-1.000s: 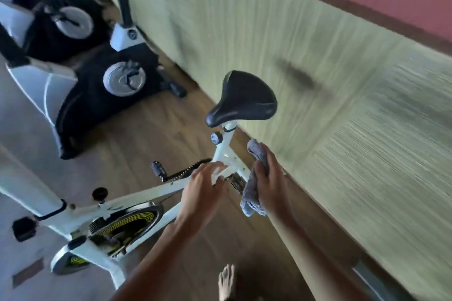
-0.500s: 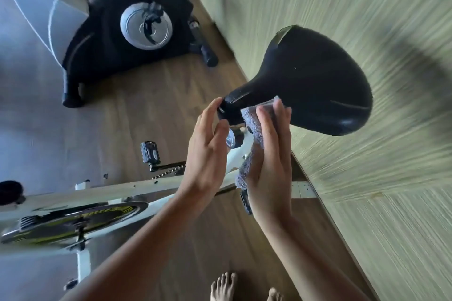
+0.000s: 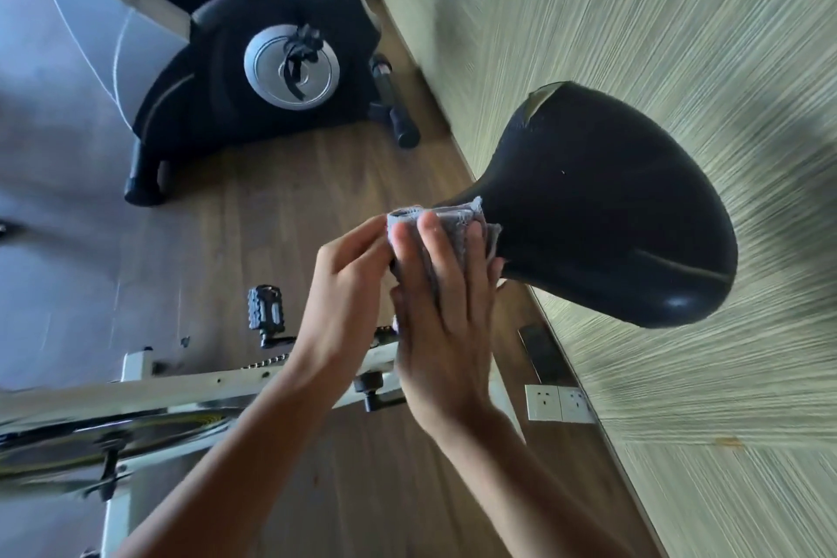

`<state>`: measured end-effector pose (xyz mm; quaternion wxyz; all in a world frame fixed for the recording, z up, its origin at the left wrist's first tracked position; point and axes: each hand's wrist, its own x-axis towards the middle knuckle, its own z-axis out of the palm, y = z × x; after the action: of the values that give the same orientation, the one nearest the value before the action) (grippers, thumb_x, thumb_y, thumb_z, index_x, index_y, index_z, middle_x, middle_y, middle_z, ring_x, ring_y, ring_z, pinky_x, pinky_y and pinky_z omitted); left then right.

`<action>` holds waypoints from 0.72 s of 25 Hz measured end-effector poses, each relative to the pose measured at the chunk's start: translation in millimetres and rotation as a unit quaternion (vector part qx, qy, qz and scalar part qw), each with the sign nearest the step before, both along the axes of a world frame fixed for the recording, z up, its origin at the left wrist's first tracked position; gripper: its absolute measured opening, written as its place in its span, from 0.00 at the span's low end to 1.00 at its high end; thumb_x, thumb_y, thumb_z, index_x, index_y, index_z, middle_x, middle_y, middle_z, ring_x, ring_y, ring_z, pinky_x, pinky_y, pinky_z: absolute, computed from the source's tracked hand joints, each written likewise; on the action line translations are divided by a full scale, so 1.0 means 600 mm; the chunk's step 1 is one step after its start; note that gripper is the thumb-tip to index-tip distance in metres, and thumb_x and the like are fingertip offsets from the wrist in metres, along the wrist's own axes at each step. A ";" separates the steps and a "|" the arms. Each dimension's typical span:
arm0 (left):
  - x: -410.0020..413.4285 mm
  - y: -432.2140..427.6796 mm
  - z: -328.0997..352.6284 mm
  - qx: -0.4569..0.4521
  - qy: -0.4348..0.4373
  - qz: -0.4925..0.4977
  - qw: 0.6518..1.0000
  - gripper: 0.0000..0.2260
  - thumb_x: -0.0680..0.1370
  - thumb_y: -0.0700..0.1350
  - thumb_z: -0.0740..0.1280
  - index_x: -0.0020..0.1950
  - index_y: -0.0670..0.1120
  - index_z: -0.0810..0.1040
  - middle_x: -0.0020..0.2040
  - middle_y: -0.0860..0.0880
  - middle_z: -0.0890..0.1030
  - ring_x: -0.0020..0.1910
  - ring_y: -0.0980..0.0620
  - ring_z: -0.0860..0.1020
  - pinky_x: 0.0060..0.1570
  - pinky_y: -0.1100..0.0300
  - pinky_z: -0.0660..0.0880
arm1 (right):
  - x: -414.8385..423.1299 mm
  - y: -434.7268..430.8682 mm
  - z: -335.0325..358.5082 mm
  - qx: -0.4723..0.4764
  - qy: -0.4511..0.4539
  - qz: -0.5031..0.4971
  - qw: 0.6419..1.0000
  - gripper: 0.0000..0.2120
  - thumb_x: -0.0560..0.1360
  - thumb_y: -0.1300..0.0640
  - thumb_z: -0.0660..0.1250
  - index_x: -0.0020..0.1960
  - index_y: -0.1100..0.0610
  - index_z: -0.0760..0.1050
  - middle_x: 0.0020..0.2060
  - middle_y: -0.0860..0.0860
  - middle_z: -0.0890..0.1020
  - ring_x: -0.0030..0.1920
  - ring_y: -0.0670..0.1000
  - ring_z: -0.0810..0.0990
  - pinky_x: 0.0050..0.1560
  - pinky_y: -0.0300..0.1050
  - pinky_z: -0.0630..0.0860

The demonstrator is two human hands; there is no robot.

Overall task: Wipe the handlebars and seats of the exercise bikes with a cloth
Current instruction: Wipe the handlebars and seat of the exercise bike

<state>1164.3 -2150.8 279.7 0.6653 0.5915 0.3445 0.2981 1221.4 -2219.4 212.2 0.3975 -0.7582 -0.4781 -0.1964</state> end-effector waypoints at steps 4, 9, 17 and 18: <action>-0.005 0.008 -0.005 -0.016 0.000 -0.001 1.000 0.13 0.83 0.38 0.59 0.62 0.42 0.81 0.56 0.47 0.85 0.61 0.49 0.80 0.68 0.49 0.72 | 0.036 -0.031 -0.005 0.020 0.045 -0.039 0.998 0.28 0.80 0.65 0.60 0.77 0.51 0.58 0.77 0.49 0.55 0.81 0.49 0.45 0.79 0.52 0.44; -0.005 0.002 -0.006 -0.015 -0.027 -0.018 0.999 0.14 0.84 0.38 0.57 0.64 0.42 0.80 0.56 0.47 0.85 0.59 0.52 0.81 0.62 0.58 0.76 | -0.012 0.010 0.004 0.058 0.065 -0.060 0.994 0.24 0.83 0.63 0.58 0.77 0.54 0.57 0.76 0.54 0.59 0.81 0.52 0.45 0.79 0.59 0.48; -0.002 -0.010 -0.006 -0.069 -0.038 0.000 0.997 0.15 0.84 0.42 0.56 0.64 0.46 0.80 0.57 0.49 0.84 0.58 0.52 0.82 0.51 0.64 0.78 | -0.003 -0.002 0.036 0.045 0.109 -0.076 0.990 0.27 0.80 0.64 0.63 0.77 0.59 0.62 0.78 0.57 0.62 0.80 0.58 0.50 0.79 0.58 0.49; 0.000 -0.012 -0.007 -0.063 -0.043 0.004 0.997 0.15 0.84 0.42 0.56 0.64 0.46 0.80 0.57 0.48 0.84 0.58 0.52 0.82 0.52 0.63 0.78 | 0.000 -0.003 0.034 0.032 0.088 -0.058 0.994 0.28 0.80 0.64 0.65 0.77 0.58 0.61 0.78 0.57 0.62 0.80 0.57 0.50 0.79 0.57 0.49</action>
<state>1164.1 -2158.0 275.6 0.7141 0.5340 0.3360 0.3033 1221.5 -2221.2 232.5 0.4499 -0.7858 -0.3903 -0.1667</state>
